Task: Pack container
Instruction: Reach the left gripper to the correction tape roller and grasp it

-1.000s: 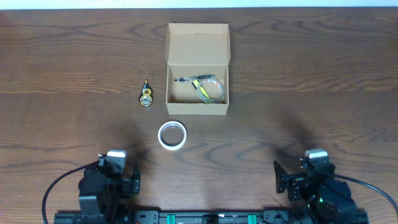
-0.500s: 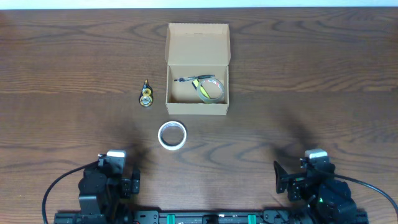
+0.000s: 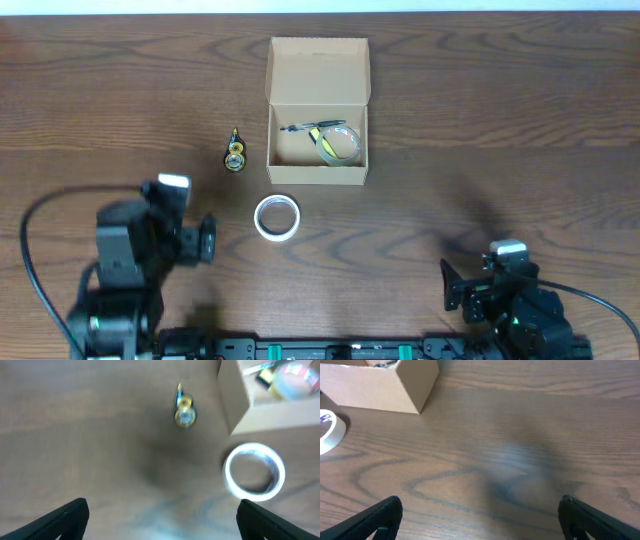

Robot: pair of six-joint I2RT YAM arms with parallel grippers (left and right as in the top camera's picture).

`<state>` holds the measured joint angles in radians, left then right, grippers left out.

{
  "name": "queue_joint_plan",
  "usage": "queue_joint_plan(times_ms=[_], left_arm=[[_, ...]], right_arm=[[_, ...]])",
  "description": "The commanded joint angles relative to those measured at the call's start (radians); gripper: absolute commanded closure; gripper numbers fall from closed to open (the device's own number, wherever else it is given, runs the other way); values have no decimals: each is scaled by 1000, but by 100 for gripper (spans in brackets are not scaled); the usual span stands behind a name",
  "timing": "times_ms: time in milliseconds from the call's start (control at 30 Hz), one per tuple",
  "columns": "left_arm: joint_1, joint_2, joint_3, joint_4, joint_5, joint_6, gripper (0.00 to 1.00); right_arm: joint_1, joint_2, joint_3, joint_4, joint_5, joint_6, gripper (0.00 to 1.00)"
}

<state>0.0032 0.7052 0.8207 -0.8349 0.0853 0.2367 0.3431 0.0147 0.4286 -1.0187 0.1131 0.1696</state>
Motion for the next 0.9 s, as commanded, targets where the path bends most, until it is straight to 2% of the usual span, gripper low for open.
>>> queue_joint_plan(times_ms=[0, 267, 433, 567, 667, 867], left_arm=[[-4, 126, 114, 3, 57, 9, 5], [-4, 406, 291, 21, 196, -6, 4], [-4, 537, 301, 137, 248, -35, 5], [-2, 694, 302, 143, 256, -50, 5], [-2, 791, 332, 141, 230, -144, 5], [-2, 992, 531, 63, 171, -168, 4]], right_arm=[[-9, -4, -5, 0, 10, -18, 1], [-9, -4, -5, 1, 10, -18, 1], [-9, -4, -5, 0, 10, -18, 1], [-9, -4, -5, 0, 10, -18, 1], [-9, -4, -5, 0, 10, -18, 1], [-9, -4, -5, 0, 10, -18, 1]])
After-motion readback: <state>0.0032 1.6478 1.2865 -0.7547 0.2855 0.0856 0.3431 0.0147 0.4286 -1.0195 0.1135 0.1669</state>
